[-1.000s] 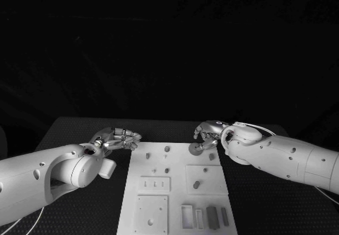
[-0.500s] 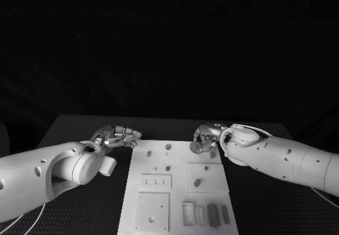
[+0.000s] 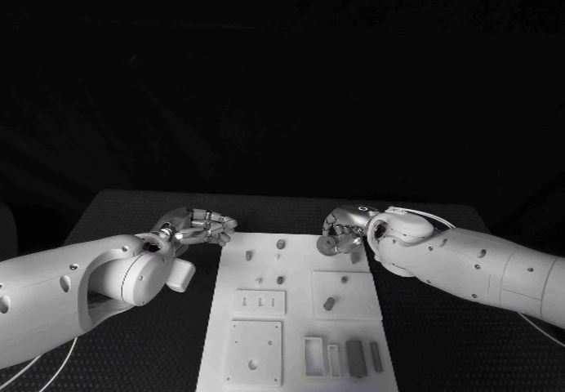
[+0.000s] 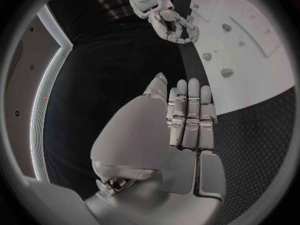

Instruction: Assemble the parts on the task board

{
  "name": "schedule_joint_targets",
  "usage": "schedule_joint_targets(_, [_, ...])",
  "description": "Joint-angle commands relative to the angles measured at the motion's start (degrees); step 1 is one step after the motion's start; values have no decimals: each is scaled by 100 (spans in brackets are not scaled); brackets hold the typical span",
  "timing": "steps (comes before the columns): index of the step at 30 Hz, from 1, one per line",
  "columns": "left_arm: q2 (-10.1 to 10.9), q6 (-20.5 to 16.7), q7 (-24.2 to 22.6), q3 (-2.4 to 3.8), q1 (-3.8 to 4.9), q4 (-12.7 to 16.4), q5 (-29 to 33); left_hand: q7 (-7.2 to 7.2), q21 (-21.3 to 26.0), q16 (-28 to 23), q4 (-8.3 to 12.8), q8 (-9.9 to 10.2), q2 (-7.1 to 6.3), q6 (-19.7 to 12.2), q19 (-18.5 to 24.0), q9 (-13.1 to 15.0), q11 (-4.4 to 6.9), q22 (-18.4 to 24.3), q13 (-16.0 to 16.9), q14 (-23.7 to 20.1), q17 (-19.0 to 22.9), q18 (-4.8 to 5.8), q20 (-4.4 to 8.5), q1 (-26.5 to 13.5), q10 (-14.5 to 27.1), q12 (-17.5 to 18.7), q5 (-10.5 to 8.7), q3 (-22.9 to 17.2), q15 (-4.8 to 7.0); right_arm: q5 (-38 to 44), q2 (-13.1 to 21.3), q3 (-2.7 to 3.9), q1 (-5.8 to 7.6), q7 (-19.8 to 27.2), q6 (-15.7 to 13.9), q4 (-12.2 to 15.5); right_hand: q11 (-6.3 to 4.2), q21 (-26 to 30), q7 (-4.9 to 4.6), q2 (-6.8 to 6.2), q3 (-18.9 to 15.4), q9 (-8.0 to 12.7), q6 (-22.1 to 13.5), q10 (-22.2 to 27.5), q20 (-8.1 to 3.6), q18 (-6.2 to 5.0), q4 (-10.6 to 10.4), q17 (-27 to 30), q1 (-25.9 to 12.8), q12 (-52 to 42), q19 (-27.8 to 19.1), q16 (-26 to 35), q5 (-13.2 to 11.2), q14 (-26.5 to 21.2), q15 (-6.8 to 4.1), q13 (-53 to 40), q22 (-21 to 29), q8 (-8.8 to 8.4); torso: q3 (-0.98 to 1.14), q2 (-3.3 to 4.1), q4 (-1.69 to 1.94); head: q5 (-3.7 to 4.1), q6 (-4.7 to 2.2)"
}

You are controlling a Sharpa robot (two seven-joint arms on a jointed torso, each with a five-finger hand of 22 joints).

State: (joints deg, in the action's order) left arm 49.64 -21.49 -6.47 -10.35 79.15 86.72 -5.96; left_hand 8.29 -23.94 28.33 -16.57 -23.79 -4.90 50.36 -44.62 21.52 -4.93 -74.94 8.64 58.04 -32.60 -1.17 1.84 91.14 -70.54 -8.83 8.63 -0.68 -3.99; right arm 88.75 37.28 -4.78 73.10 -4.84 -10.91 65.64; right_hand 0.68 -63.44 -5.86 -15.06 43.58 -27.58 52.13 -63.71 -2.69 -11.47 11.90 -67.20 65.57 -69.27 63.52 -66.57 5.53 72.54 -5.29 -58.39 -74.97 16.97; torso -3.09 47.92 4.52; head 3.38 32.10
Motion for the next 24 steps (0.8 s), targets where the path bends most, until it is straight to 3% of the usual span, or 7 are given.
schedule_joint_targets(1, [-8,93,-14,3,9,7,-28,26,-40,-23,-7,16,-14,-6,38,11,-38,-104,7,10,-11,-97,-22,32,-12,20,25,-19,-12,126,-1,-21,-43,55,131,-27,3,-49,-127,15,187,26,243,369,-11,-353,38,7,101,-46,-49,-38,161,-9,-14,26,-85,-33,0,2,2,17,-8])
schedule_joint_targets(14, [8,89,-15,3,9,5,-28,27,-42,-27,-7,20,-15,-6,40,15,-39,-103,9,11,-16,-96,-23,26,-13,24,18,-17,-13,463,-59,-51,-183,90,-47,-94,9,-90,-132,-16,308,31,260,378,1,-353,152,9,152,-87,-57,-51,52,-15,-7,70,-87,-39,-3,-2,2,23,11])
schedule_joint_targets(24, [22,82,-15,3,9,19,-28,27,-43,-28,-6,22,-13,-6,40,17,-39,-103,10,11,-18,-97,-22,26,-13,25,16,-18,-14,720,-67,-66,-253,111,-197,-112,-12,-117,-107,-27,289,10,356,358,3,-353,138,18,109,-120,-41,-62,-192,4,-22,112,-77,6,-5,-1,-4,31,13])
